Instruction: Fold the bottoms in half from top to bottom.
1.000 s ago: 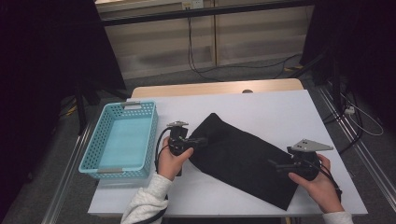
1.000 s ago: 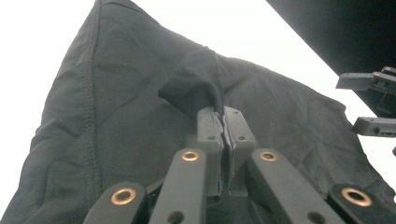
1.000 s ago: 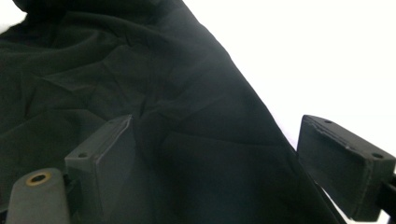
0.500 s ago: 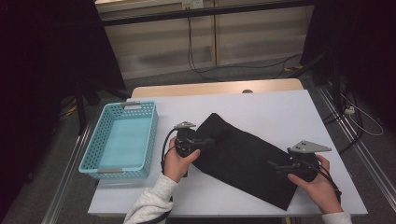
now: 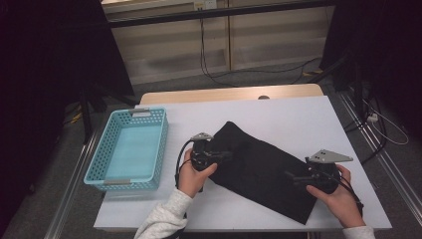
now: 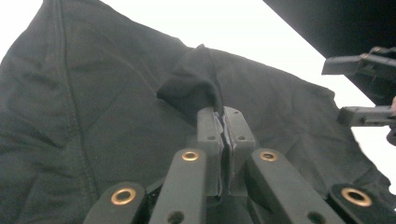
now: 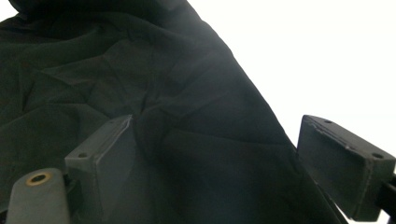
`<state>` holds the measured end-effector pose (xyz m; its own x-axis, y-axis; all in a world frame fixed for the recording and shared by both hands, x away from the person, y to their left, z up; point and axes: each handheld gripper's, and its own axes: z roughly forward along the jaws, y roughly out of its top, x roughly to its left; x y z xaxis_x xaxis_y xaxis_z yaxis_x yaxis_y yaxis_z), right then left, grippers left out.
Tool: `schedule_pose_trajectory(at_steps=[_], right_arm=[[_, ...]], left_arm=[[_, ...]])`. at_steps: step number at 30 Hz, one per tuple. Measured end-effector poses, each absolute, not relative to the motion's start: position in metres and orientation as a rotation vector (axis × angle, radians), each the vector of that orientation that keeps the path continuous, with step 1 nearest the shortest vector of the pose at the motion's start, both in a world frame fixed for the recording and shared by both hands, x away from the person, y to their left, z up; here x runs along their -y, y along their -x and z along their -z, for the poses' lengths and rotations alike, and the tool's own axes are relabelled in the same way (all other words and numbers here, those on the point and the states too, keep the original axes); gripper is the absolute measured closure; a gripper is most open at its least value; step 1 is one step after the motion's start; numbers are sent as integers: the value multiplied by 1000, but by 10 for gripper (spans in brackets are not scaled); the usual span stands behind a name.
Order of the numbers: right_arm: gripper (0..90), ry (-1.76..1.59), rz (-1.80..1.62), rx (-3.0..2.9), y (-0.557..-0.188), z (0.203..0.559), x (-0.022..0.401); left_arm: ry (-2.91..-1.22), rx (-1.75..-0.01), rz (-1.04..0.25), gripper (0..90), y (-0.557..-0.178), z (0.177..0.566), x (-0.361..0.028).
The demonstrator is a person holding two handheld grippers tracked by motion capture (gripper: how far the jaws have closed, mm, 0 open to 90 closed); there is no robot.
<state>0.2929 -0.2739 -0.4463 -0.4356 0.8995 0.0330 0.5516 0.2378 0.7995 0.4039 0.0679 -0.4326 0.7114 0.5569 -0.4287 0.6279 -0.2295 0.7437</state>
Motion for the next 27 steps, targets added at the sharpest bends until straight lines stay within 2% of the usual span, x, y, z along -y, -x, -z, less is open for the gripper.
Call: schedule_pose_trajectory(at_steps=[17,23,24,27], right_arm=[[117,-1328,-1069,-2074,-291,445,276],[118,-1322,-1064,-2073,-290,444,276],[125,-1333,-1069,-2072,-291,444,275],[131,-1337,-1084,-2076,-293,445,271]], left_arm=[[-1919,-805,133,870,-383,425,-41],[-1985,-773,156,858,-374,445,-21],[-1989,-779,156,840,-374,448,-22],[-1986,-759,131,667,-374,442,-26]])
